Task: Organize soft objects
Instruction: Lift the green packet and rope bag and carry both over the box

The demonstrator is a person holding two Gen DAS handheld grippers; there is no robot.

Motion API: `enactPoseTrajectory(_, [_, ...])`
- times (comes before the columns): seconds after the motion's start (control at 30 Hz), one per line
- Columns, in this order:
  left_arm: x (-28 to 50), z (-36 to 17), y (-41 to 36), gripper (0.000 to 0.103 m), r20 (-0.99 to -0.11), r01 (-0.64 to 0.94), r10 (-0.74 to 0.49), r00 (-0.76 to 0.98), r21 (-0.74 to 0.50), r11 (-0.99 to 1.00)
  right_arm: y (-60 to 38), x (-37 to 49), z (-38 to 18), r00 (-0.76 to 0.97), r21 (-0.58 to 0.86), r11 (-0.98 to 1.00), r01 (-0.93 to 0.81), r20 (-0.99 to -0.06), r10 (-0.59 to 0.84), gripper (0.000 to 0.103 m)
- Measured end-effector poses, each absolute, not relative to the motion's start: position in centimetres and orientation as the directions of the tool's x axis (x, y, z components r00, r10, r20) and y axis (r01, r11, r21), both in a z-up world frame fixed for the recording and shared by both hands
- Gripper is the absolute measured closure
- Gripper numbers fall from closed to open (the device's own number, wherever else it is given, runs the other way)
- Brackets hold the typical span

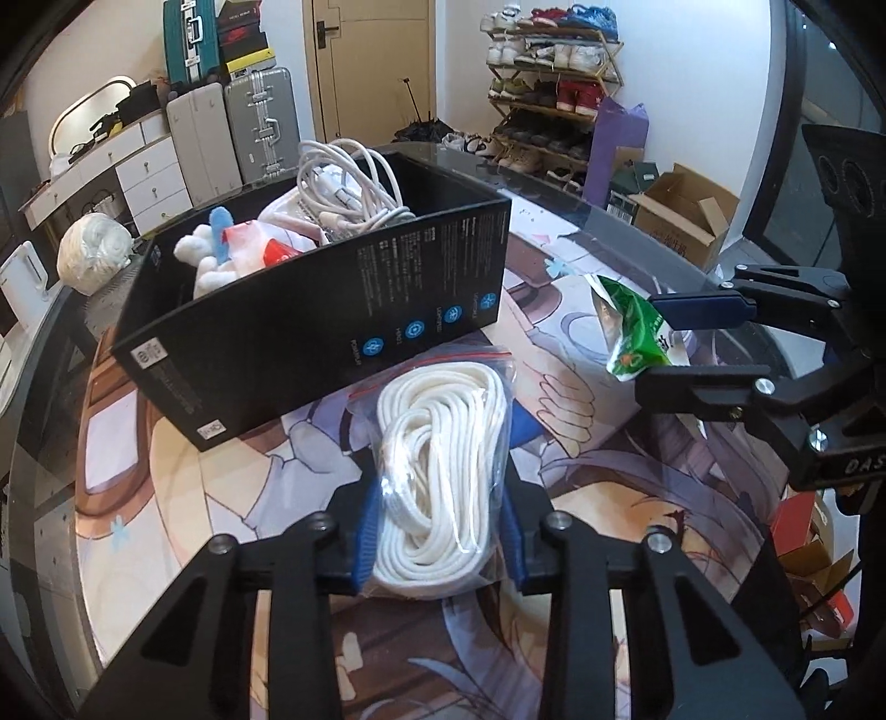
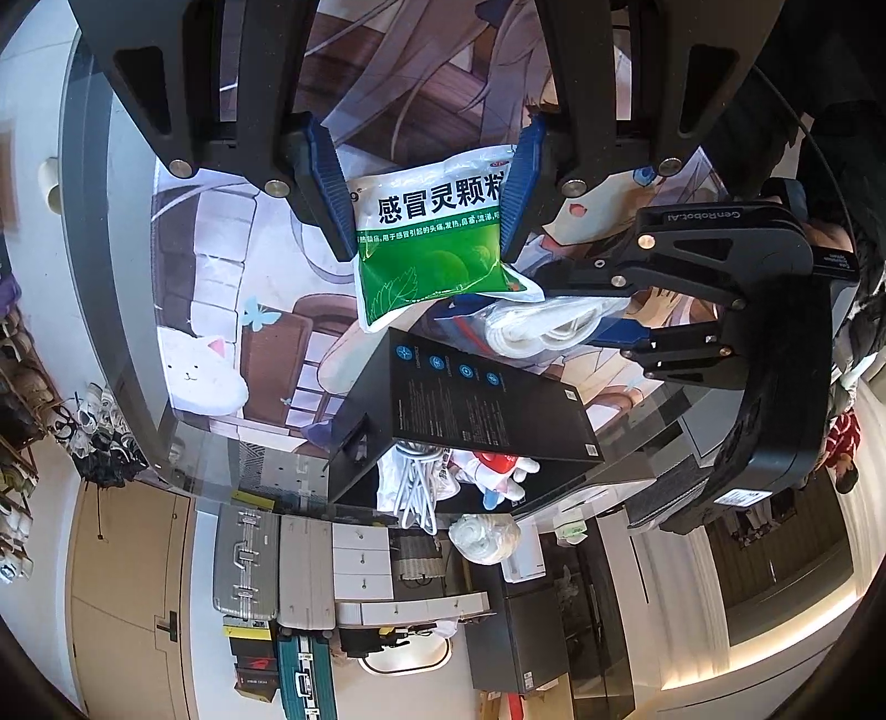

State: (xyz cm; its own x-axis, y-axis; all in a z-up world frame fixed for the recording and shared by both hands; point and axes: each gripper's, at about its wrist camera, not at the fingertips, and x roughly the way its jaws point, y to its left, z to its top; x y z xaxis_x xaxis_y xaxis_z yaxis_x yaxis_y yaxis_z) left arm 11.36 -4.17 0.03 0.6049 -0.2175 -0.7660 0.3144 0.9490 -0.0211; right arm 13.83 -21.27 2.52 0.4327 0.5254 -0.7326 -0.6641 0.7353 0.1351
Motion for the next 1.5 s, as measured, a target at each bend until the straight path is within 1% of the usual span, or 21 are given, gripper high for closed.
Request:
enactPoseTrajectory(0.27, [9.4,1.4,-3.0,0.069,-0.73,0.288,-0.211,0.65,-0.02,0.957,-21.2,13.4,3.7,0.459,0.13,0.736,-0.664,-0.707,0.539,0.051])
enactPoseTrajectory(0.67, [8.1,4.7,0.3,0.069,-0.64,0.203,-0.176,0.748,-0.032,0.979,-20.8,13.0,5.3,0.5,0.132,0.746,-0.653,-0.664,0.555,0.051])
enactPoseTrajectory(0.87, [8.8,6.2,2.0,0.069,-0.599,0.151,-0.148,0.787,-0.046,0.987,-20.0,13.0,5.9,0.515,0.164,0.753,-0.637,-0.637,0.574,0.051])
enactPoseTrajectory(1.07, [10.0,7.4,3.4,0.069,-0.565,0.128,-0.139,0.813,-0.058,0.99,-18.1,14.3,7.3,0.533,0.161,0.757,-0.633,-0.618,0.577,0.052])
enactPoseTrajectory(1.27, [11.5,8.4,4.4,0.069,-0.544,0.107,-0.121,0.83,-0.058,0.993,-16.6,16.5,8.4,0.546,0.169,0.766,-0.62,-0.608,0.576,0.052])
enactPoseTrajectory(1.5, [14.2,8.6,5.3,0.069,-0.538,0.082,-0.104,0.837,-0.064,0.995,-14.9,19.8,8.4,0.539,0.187,0.772,-0.608,-0.617,0.574,0.052])
